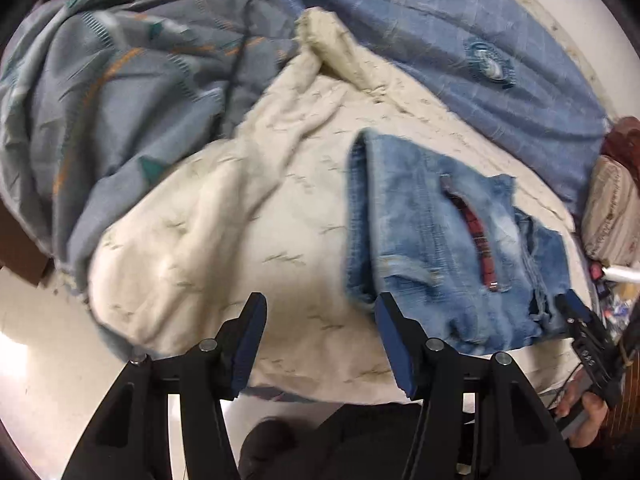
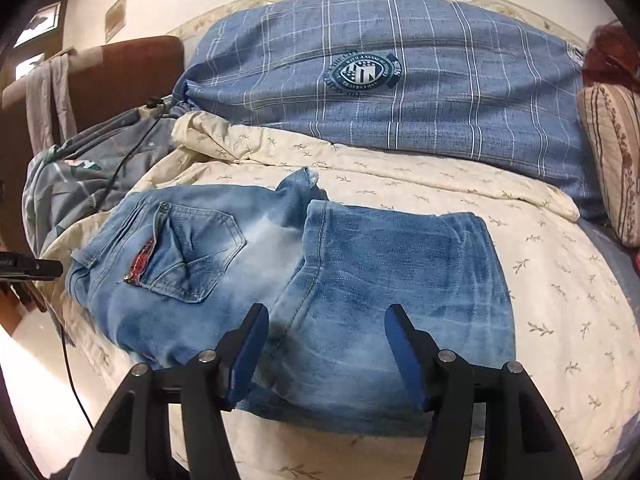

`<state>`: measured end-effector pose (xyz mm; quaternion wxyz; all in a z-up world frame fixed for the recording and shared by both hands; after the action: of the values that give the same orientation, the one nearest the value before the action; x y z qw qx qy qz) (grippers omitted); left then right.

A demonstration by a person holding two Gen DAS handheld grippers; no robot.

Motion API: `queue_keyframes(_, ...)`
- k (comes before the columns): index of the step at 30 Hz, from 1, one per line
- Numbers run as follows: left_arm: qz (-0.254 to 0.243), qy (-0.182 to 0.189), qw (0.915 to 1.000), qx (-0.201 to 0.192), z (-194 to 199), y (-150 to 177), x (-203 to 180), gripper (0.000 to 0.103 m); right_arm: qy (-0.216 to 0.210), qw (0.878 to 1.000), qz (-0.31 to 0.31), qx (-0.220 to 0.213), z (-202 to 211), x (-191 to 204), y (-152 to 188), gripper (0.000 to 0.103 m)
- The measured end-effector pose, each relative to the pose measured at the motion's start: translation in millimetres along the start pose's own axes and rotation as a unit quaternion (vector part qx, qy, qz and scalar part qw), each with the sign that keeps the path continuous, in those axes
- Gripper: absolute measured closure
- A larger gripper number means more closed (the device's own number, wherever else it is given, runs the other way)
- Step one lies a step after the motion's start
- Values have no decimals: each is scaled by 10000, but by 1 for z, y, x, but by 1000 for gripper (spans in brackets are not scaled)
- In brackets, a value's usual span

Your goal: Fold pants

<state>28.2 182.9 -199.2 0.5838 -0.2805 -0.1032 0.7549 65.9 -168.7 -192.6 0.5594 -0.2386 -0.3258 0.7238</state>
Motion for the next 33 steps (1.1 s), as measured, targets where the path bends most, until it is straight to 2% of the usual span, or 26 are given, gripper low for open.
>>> queue_keyframes(4,-313,196,9993,21,-13,1,-24,46,-2,9999,86,69,-5,5,1,39)
queue_keyframes(8,-200,467,9984,244,-39,7,-44,46,21,9998,146,96,-7,6,3,39)
queue_keyframes(11,-598,462,9971,22,-40,8,-62,46,54,9999,98,128,-7,2,4,38)
queue_keyframes(15,-528,685,9962,-8,-44,-2,-74,46,131,9997,-51,195,-10,-6,4,38)
queue_keyframes(19,-670,860,9937,-263,-37,-3,-79,46,117,9994,-253,184,-10,-11,2,38)
queue_keyframes(21,-706,713,9946,-267,-36,-2,-74,46,118,9994,-280,192,-11,-12,2,38)
queue_keyframes(24,-251,633,9976,-116,-42,-2,-54,46,116,9994,-257,223,-12,-12,2,38)
queue_keyframes(26,-120,476,9988,-45,-43,1,-45,45,114,9995,-216,214,-11,-11,2,38)
queue_keyframes(28,-130,423,9990,58,-45,5,-43,45,115,9995,-202,221,-12,-10,2,38)
queue_keyframes(30,-272,340,9990,108,-48,5,-50,39,99,9994,-221,234,-13,-11,2,38)
queue_keyframes(33,-490,175,9982,284,-61,3,-59,40,120,9995,-212,213,-13,-10,3,38)
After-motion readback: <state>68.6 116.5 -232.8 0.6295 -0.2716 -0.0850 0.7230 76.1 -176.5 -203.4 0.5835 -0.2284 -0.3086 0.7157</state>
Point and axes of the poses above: each gripper's, at about its wrist camera, not at the fingertips, and z roughly against the way its jaws point, x to its left, y to its underside, the point moved 3 cm from there along -z, roughly the way its jaws point, and after that the axes turned 2 degrees about z, right-handed, at the moved point
